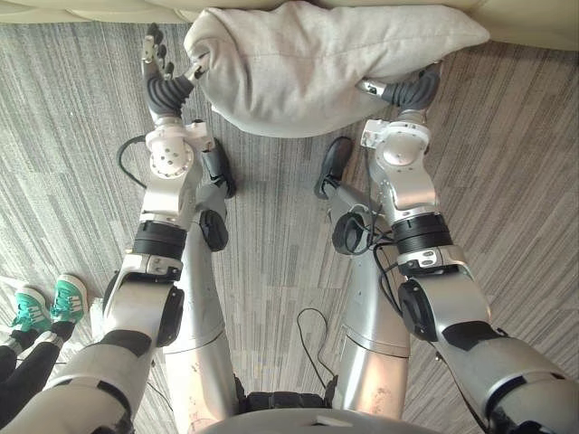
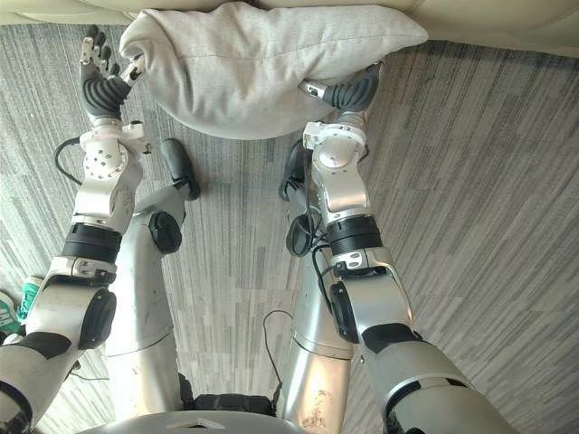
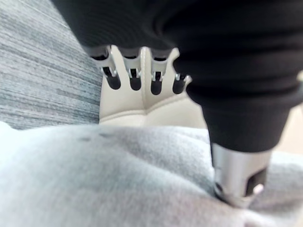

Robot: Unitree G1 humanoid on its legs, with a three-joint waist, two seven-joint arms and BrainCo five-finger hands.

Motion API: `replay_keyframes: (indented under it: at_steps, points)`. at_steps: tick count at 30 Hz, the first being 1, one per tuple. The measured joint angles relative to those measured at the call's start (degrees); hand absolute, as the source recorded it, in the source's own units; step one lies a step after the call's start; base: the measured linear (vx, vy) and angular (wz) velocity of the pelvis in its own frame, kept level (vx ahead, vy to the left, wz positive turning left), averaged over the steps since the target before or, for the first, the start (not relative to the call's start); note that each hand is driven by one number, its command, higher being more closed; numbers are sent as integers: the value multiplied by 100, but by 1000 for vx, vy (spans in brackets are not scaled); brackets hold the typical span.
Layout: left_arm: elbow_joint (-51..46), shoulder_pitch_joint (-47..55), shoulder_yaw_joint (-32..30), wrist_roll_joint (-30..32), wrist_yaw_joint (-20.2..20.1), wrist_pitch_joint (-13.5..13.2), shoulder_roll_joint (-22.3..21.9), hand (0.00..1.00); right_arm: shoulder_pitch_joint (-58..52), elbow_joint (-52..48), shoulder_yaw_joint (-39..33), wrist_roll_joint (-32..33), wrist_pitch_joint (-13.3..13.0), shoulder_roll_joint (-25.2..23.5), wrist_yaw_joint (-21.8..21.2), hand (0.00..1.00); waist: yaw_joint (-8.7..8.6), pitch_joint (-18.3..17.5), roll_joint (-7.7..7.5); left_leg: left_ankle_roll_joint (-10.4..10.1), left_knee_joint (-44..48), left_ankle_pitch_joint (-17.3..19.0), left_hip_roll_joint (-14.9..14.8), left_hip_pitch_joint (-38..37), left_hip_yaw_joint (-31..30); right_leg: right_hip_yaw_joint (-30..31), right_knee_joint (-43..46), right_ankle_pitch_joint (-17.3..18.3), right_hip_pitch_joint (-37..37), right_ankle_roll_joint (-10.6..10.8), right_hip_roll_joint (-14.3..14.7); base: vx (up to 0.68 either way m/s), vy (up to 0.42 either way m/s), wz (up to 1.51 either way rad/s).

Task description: Pick up cushions and gather them together orderly.

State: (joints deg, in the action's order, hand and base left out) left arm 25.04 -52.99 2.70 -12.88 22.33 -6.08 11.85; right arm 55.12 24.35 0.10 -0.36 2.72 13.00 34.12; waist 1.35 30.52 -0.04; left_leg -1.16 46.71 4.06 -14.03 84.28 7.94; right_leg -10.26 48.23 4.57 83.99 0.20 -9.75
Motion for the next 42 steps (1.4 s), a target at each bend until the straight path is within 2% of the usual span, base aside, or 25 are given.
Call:
replay_keyframes:
  at_steps: [6,14,19,26,30,32,36,39,40,41,42]
  points:
    - [-216,-83,272,309,98,47,-21,100,-3,-344,10,-60,84,-7,37,100,-90,-7,3,-66,-182,-130,0,1,-77,-118,-105,0,0,-57,18,-40,-36,4]
    - [-215,5,283,304,127,173,16,100,-186,-710,14,-53,143,-104,21,100,-100,-10,5,-126,-302,-216,-51,-194,-138,-172,-292,-60,-251,-122,124,-24,-25,-3]
    - [-268,232,178,296,128,229,12,100,-561,-1192,-5,0,142,-304,6,100,-119,-18,2,-150,-444,-232,-74,-606,-125,-178,-515,-165,-677,-199,211,2,-31,-5]
    - [-959,647,45,177,129,232,-135,100,-1042,-1635,-30,10,106,-623,-71,100,-150,-55,2,-193,-616,-206,-100,-1310,-92,-198,-741,-166,-1392,-197,276,2,-48,-2]
    - [-1530,1252,-35,172,198,209,-448,100,-1613,-2093,-27,13,-14,-922,-124,100,-143,-199,-6,-215,-691,-102,-118,-1980,-63,-268,-883,-122,-2108,-164,303,11,-47,1]
    - [-1812,1896,-7,168,252,121,-774,100,-2196,-2192,44,11,-289,-1049,-165,100,-150,-990,-15,-227,-703,48,-113,-1923,-52,-260,-935,12,-2074,-83,302,14,-20,0]
    - [-2463,2706,164,83,257,16,-974,100,-3195,-2795,254,63,-657,-1075,-420,100,-133,-1011,-24,-254,-695,221,-101,-2892,-40,-267,-1037,149,-3090,-12,302,89,-16,5]
    - [-3058,3619,400,76,199,-135,-977,100,-4406,-3115,402,234,-917,-1148,-872,100,-139,-1108,-28,-271,-742,475,-85,-3778,9,-275,-1268,274,-4031,110,308,97,23,0]
    - [-3087,3751,445,76,169,-138,-976,100,-4598,-3120,402,269,-919,-1180,-937,100,-135,-1126,-35,-267,-784,498,-75,-3948,18,-275,-1324,285,-4211,128,309,145,45,6]
    - [-3143,4144,511,73,30,-142,-978,100,-5114,-3127,430,423,-919,-1279,-1154,100,-138,-1187,-59,-268,-921,554,-47,-4463,83,-274,-1510,292,-4723,144,308,161,39,2]
    - [-3224,4621,542,72,-50,-143,-973,100,-5624,-3147,539,517,-919,-1304,-1302,100,-143,-1466,-112,-254,-1063,593,-36,-4806,167,-274,-1680,276,-5040,141,309,219,50,0]
